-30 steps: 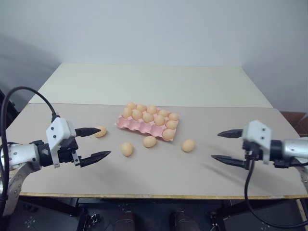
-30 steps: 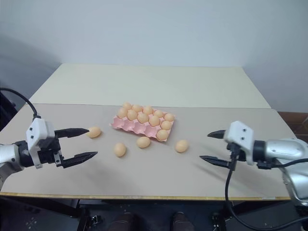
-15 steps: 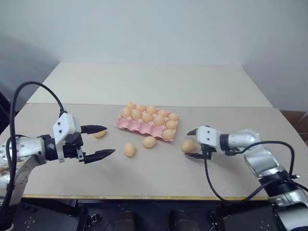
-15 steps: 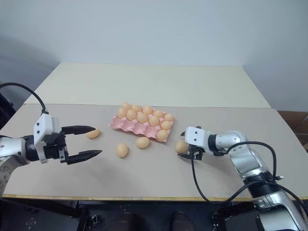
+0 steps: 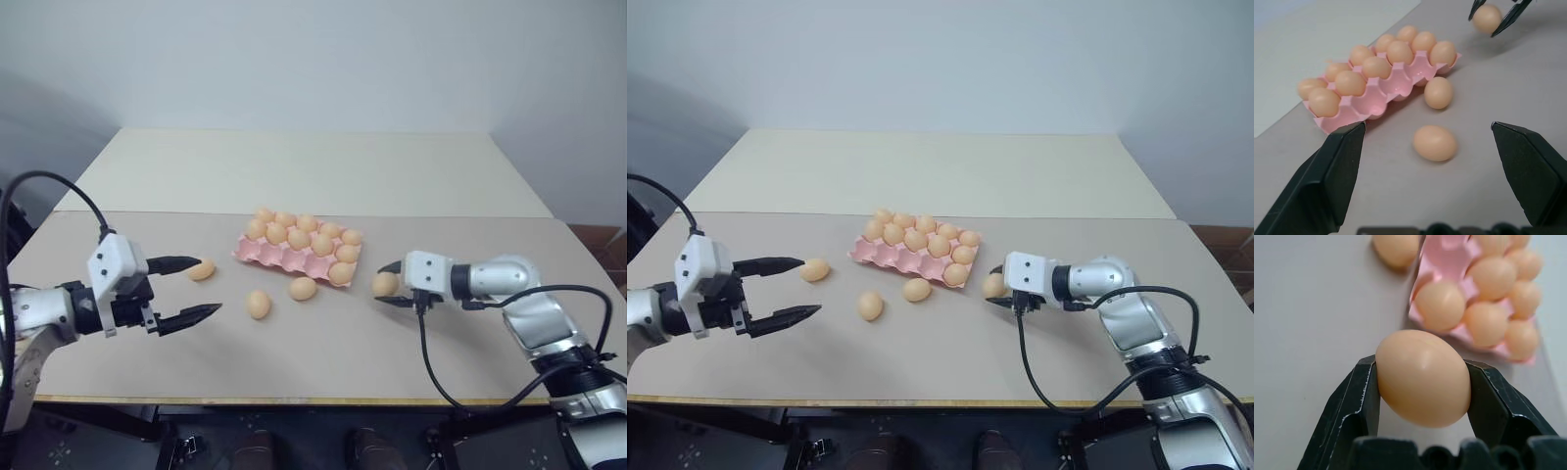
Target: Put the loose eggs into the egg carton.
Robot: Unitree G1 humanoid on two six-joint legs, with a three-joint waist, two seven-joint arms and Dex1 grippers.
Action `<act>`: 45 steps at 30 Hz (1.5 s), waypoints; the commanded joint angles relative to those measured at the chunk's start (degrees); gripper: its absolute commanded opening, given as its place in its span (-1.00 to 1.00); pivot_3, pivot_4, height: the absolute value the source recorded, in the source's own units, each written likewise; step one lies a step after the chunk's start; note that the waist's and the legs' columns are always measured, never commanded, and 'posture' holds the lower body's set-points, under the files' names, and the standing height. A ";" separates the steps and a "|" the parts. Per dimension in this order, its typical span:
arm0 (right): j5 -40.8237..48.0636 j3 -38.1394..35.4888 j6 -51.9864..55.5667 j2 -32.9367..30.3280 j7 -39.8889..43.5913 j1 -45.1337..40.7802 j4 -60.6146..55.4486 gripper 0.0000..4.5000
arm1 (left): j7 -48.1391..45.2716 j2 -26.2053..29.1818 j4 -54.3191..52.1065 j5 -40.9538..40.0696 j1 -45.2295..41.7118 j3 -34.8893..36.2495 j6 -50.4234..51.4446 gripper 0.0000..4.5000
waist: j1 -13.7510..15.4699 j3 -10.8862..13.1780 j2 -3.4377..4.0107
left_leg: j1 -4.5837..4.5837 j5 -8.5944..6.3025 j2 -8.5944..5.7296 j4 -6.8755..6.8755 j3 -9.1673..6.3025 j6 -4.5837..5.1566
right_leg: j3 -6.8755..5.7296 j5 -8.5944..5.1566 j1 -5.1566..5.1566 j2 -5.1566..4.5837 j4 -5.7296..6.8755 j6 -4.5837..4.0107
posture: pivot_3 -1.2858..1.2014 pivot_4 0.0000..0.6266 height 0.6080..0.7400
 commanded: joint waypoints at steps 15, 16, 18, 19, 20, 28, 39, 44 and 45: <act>-12.29 10.83 2.32 23.25 -12.61 -21.54 22.64 0.19 | 0.71 0.61 1.01 -1.41 -2.71 1.68 0.15 1.00 | -0.92 0.00 0.00 | -0.13 0.00 -0.03 0.00 0.01 -0.01 | 0.00 0.35 -0.08 -0.02 -0.04 -0.17 | 0.03 -0.52 1.00; -12.65 10.71 2.07 23.34 -12.82 -21.58 23.00 0.35 | 0.84 0.58 0.83 -1.44 -2.62 1.69 0.21 1.00 | -0.92 0.00 0.00 | -0.13 0.00 -0.03 -0.01 0.01 -0.01 | 0.00 0.35 -0.08 -0.01 -0.04 -0.17 | 0.03 -0.52 1.00; -12.34 10.09 2.54 23.30 -12.33 -21.37 22.27 0.57 | 1.13 0.56 0.52 -1.63 -2.53 1.76 0.40 1.00 | -0.90 0.00 0.00 | -0.13 0.00 -0.02 -0.03 0.00 -0.01 | -0.03 0.31 -0.09 0.00 -0.03 -0.13 | 0.03 -0.52 1.00; -12.21 9.91 2.61 23.25 -12.13 -21.32 22.11 0.71 | 1.27 0.56 0.40 -1.68 -2.56 1.70 0.48 1.00 | -0.94 0.00 0.00 | -0.13 0.00 -0.01 -0.03 -0.01 -0.01 | -0.03 0.28 -0.11 0.00 -0.02 -0.08 | 0.03 -0.52 1.00; -11.53 9.38 3.05 22.80 -11.45 -20.90 20.74 0.87 | 1.33 0.54 0.38 -1.63 -2.49 1.60 0.49 1.00 | -0.97 0.00 0.00 | -0.12 0.01 0.00 -0.03 -0.01 -0.01 | -0.03 0.21 -0.11 0.02 -0.01 0.04 | 0.03 -0.52 1.00; -3.68 1.96 10.14 16.43 -7.22 -13.95 5.02 0.99 | 1.76 -0.08 1.65 -1.41 -4.32 -0.94 0.31 1.00 | -0.60 0.00 0.00 | -0.07 0.01 0.00 -0.03 -0.02 -0.02 | -0.05 0.19 -0.06 0.00 0.04 0.09 | 0.03 -0.52 1.00; 16.70 -20.38 16.88 -3.91 4.31 9.88 -16.56 0.99 | -3.82 0.87 7.60 0.43 -2.08 0.96 -5.46 1.00 | -0.07 0.00 -0.01 | -0.06 0.00 0.02 -0.05 0.02 -0.02 | -0.05 0.05 -0.05 0.00 -0.09 -0.05 | 0.03 -0.52 1.00; 18.58 -22.03 16.24 -7.02 4.13 16.27 -18.38 0.99 | -4.73 1.22 8.39 1.08 -1.02 1.04 -6.03 1.00 | -0.23 0.01 -0.02 | 0.05 0.00 0.03 -0.04 0.06 -0.02 | -0.03 -0.03 -0.01 -0.04 -0.08 -0.23 | 0.03 -0.52 1.00; 18.74 -21.85 16.31 -6.98 3.60 16.28 -18.49 0.99 | -4.65 1.10 8.47 1.12 -1.24 0.88 -6.00 1.00 | -0.22 0.01 -0.02 | 0.11 0.00 0.03 -0.04 0.06 -0.03 | -0.03 -0.01 0.02 -0.04 -0.07 -0.24 | 0.03 -0.52 1.00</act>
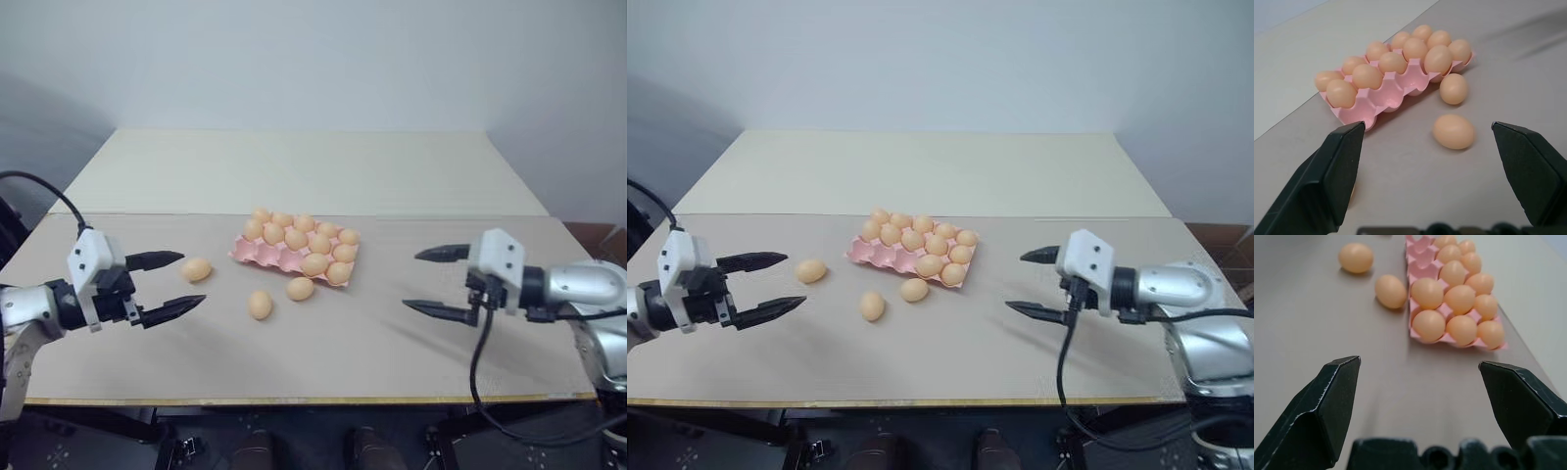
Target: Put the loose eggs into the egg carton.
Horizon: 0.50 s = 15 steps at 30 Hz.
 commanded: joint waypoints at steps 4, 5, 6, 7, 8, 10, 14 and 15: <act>1.69 -0.48 -0.34 -0.61 -2.33 -1.54 -1.84 0.99 | -0.21 0.72 0.39 0.32 -1.15 0.85 -0.83 1.00 | 0.12 0.00 0.00 | 0.07 -0.01 0.02 0.00 0.00 -0.01 | 0.00 -0.01 0.02 0.01 0.02 -0.02 | 0.03 -0.52 1.00; 1.64 -0.20 -0.62 -0.66 -2.44 -1.85 -1.74 0.99 | -0.24 0.70 0.50 0.40 -1.31 0.72 -0.83 1.00 | 0.13 0.00 0.00 | 0.04 -0.01 0.02 0.00 0.00 -0.01 | 0.00 -0.01 0.00 0.01 0.01 -0.02 | 0.03 -0.52 1.00; 1.54 0.17 -0.76 -0.66 -2.62 -2.25 -1.74 0.99 | -0.26 0.67 0.63 0.46 -1.52 0.58 -0.78 1.00 | 0.15 0.00 0.00 | -0.01 0.00 0.01 0.00 0.01 0.00 | 0.00 -0.02 -0.02 0.00 -0.01 -0.03 | 0.03 -0.52 1.00; 1.33 0.61 -0.92 -0.61 -2.82 -2.68 -1.77 0.99 | -0.25 0.61 0.73 0.51 -1.72 0.42 -0.75 1.00 | 0.15 0.00 0.00 | -0.06 0.00 0.01 0.00 0.01 0.00 | 0.00 -0.02 -0.03 0.01 -0.03 -0.03 | 0.03 -0.52 1.00; 1.02 1.36 -0.98 -0.46 -3.08 -3.26 -1.97 0.99 | -0.21 0.51 0.74 0.53 -1.88 0.22 -0.72 1.00 | 0.14 0.00 0.00 | -0.11 0.00 0.01 0.00 0.01 0.00 | 0.00 -0.02 -0.05 0.01 -0.05 -0.02 | 0.03 -0.52 1.00; 0.29 3.13 -1.34 -0.19 -3.52 -4.31 -2.33 0.99 | -0.26 0.37 0.72 0.34 -2.16 -0.13 -0.52 1.00 | 0.17 0.00 0.00 | -0.15 0.00 0.00 0.00 0.01 0.00 | 0.00 -0.01 -0.06 0.00 -0.08 -0.01 | 0.03 -0.52 1.00; -5.12 13.26 -3.10 4.39 -6.42 -10.56 -2.30 0.99 | -0.09 -0.05 0.55 0.18 -2.78 -1.06 -0.45 1.00 | -0.10 0.00 0.00 | -0.15 0.00 0.01 0.00 0.02 0.01 | 0.00 -0.01 -0.08 0.02 -0.08 -0.01 | 0.03 -0.52 1.00; -7.10 16.30 -3.28 6.47 -7.50 -12.66 -1.59 0.99 | 0.02 -0.16 0.56 0.19 -3.03 -1.36 -0.42 1.00 | -0.26 0.00 0.00 | -0.13 0.00 0.02 0.00 0.02 0.01 | 0.00 -0.01 -0.09 0.03 -0.05 -0.01 | 0.03 -0.52 1.00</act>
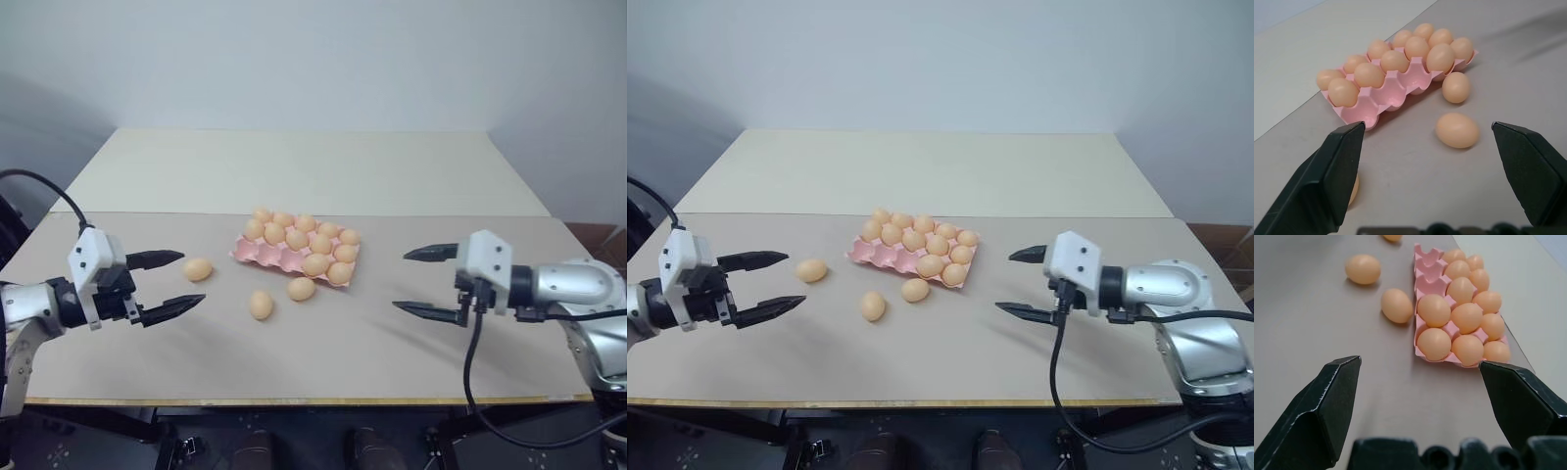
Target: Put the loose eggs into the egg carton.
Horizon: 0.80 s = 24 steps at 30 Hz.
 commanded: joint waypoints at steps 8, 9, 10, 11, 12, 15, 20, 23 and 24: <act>-19.51 24.17 -10.98 16.48 -6.85 -15.31 12.59 0.99 | -0.51 0.40 -0.39 -0.51 -2.12 -0.42 -0.32 1.00 | -0.48 -0.01 -0.02 | -0.06 0.01 -0.03 0.01 -0.02 0.01 | -0.01 0.03 -0.04 0.01 0.09 0.02 | 0.03 -0.52 1.00; -20.45 25.19 -11.77 17.90 -7.16 -16.20 14.35 0.99 | -0.57 0.47 -0.40 -0.52 -2.09 -0.37 -0.30 1.00 | -0.53 -0.01 -0.02 | -0.07 0.01 -0.04 0.01 -0.02 0.01 | -0.01 0.04 -0.04 0.00 0.07 0.04 | 0.03 -0.52 1.00; -22.22 26.41 -13.00 19.41 -7.99 -17.51 17.11 0.99 | -0.56 0.53 -0.61 -0.58 -1.94 -0.21 -0.20 1.00 | -0.56 -0.01 -0.02 | -0.07 0.01 -0.04 0.01 -0.02 0.01 | -0.01 0.10 -0.04 0.01 0.07 0.14 | 0.03 -0.52 1.00; -23.83 27.42 -14.14 20.88 -8.85 -18.81 20.13 0.99 | -0.58 0.60 -0.85 -0.68 -1.74 -0.01 -0.08 1.00 | -0.58 -0.01 -0.02 | -0.08 0.01 -0.03 0.01 -0.02 0.01 | -0.01 0.17 -0.05 0.02 0.06 0.26 | 0.03 -0.52 1.00; -25.34 28.18 -15.27 21.90 -9.62 -19.85 22.70 0.99 | -0.61 0.67 -1.09 -0.80 -1.49 0.23 0.05 1.00 | -0.54 -0.01 -0.02 | -0.09 0.01 -0.03 0.01 -0.03 0.01 | -0.01 0.19 -0.05 0.02 0.07 0.30 | 0.03 -0.52 1.00; -28.05 29.34 -18.39 23.28 -10.34 -21.61 27.55 0.99 | -0.61 0.80 -1.53 -0.91 -1.04 0.64 0.27 1.00 | -0.43 -0.01 -0.02 | -0.10 0.01 -0.04 0.00 -0.04 0.01 | -0.02 0.20 -0.06 0.02 0.08 0.32 | 0.03 -0.52 1.00; -30.96 30.34 -22.24 24.80 -10.65 -23.31 33.47 0.99 | -0.40 0.99 -2.30 -1.05 -0.45 1.31 0.77 1.00 | -0.61 -0.01 -0.02 | -0.07 0.01 -0.02 0.00 -0.03 0.01 | -0.02 0.20 -0.05 0.03 0.11 0.31 | 0.03 -0.52 1.00; -31.68 30.21 -23.41 25.47 -10.36 -23.37 34.72 0.91 | -0.24 0.97 -2.72 -1.08 -0.17 1.62 0.96 1.00 | -0.66 -0.01 -0.02 | -0.06 0.01 0.01 0.00 -0.05 0.01 | -0.02 0.20 -0.07 0.08 0.16 0.31 | 0.03 -0.52 1.00; -31.92 30.22 -23.69 25.60 -10.22 -23.33 34.91 0.83 | -0.18 0.96 -2.84 -1.09 -0.11 1.66 1.01 1.00 | -0.66 -0.01 -0.02 | -0.06 0.01 0.01 0.00 -0.05 0.01 | -0.02 0.20 -0.07 0.08 0.17 0.31 | 0.03 -0.52 1.00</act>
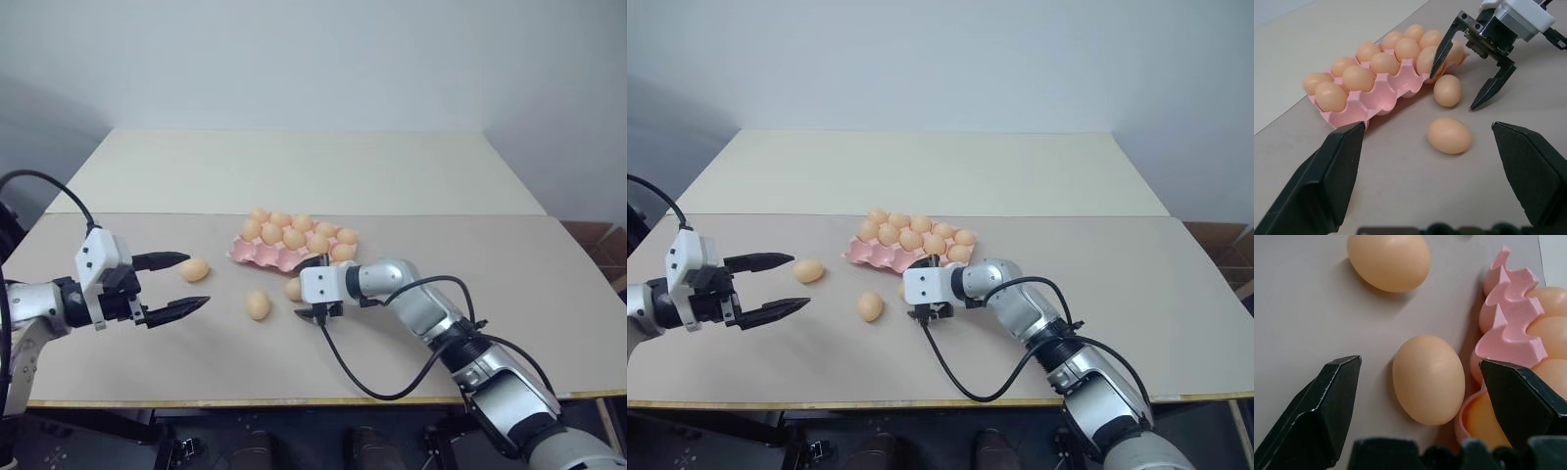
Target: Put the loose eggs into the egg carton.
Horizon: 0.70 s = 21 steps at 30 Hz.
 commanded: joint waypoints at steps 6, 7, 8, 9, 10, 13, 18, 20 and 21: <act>-1.80 -0.66 -3.33 0.87 0.24 -1.08 0.26 0.04 | 0.61 0.83 -2.38 -0.90 0.22 2.36 0.06 1.00 | 0.00 0.00 0.00 | 0.00 0.00 0.00 0.00 0.01 0.00 | 0.00 0.00 0.00 -0.01 0.00 0.00 | 0.03 -0.52 1.00; -1.91 -0.80 -3.50 0.89 0.33 -1.09 0.07 -0.10 | 0.63 0.83 -2.48 -0.92 0.31 2.44 0.04 1.00 | -0.01 0.00 0.00 | 0.00 0.00 0.00 0.00 0.00 0.00 | 0.00 0.00 0.00 -0.01 0.00 0.00 | 0.03 -0.52 1.00; -1.94 -1.07 -3.54 0.91 0.30 -1.10 -0.28 -0.20 | 0.69 0.81 -2.59 -0.94 0.33 2.43 0.04 1.00 | -0.01 0.00 0.00 | 0.00 0.00 0.00 0.00 0.00 0.00 | 0.00 0.00 0.00 -0.01 0.00 0.00 | 0.03 -0.52 1.00; -1.95 -1.26 -3.58 0.93 0.29 -1.11 -0.52 -0.27 | 0.74 0.79 -2.66 -0.95 0.33 2.41 0.05 1.00 | -0.01 0.00 0.00 | 0.00 0.00 -0.01 0.00 0.01 0.00 | 0.00 0.00 0.00 -0.01 -0.01 0.00 | 0.03 -0.52 1.00; -1.75 -1.55 -3.58 0.71 0.57 -1.14 -1.52 -0.33 | 0.79 0.78 -2.74 -0.98 0.35 2.44 0.07 1.00 | -0.01 0.00 0.00 | 0.00 0.00 -0.01 0.00 0.01 0.00 | 0.00 0.00 0.01 -0.01 -0.01 0.00 | 0.03 -0.52 1.00; 1.26 -3.54 -1.09 0.05 3.01 -1.14 -7.29 -0.33 | 0.85 0.85 -2.97 -1.18 0.40 2.69 0.19 1.00 | 0.00 0.00 0.01 | 0.00 0.00 -0.01 0.00 0.01 0.00 | 0.00 0.00 0.01 -0.01 -0.01 0.00 | 0.03 -0.52 1.00; 5.10 -7.55 5.20 2.21 2.64 -4.54 -11.37 -0.33 | 0.83 1.01 -2.75 -1.34 0.30 3.02 0.24 1.00 | -0.14 0.00 0.01 | 0.00 0.00 0.01 0.00 0.00 0.00 | 0.00 0.00 0.00 0.00 0.00 0.00 | 0.03 -0.52 1.00; 4.03 -8.01 6.03 3.58 0.43 -6.38 -8.56 -0.33 | 0.90 0.97 -2.60 -1.32 0.09 2.96 0.22 1.00 | -0.21 0.00 0.01 | 0.04 0.00 0.01 0.00 0.02 0.00 | 0.00 0.01 -0.01 0.00 0.03 -0.01 | 0.03 -0.52 1.00; 2.66 -7.70 5.66 3.94 -1.07 -7.17 -6.40 -0.33 | 0.94 0.96 -2.53 -1.30 -0.05 2.88 0.19 1.00 | -0.18 0.00 0.01 | 0.04 0.00 0.02 0.00 0.01 -0.01 | 0.00 0.01 -0.02 0.00 0.05 -0.02 | 0.03 -0.52 1.00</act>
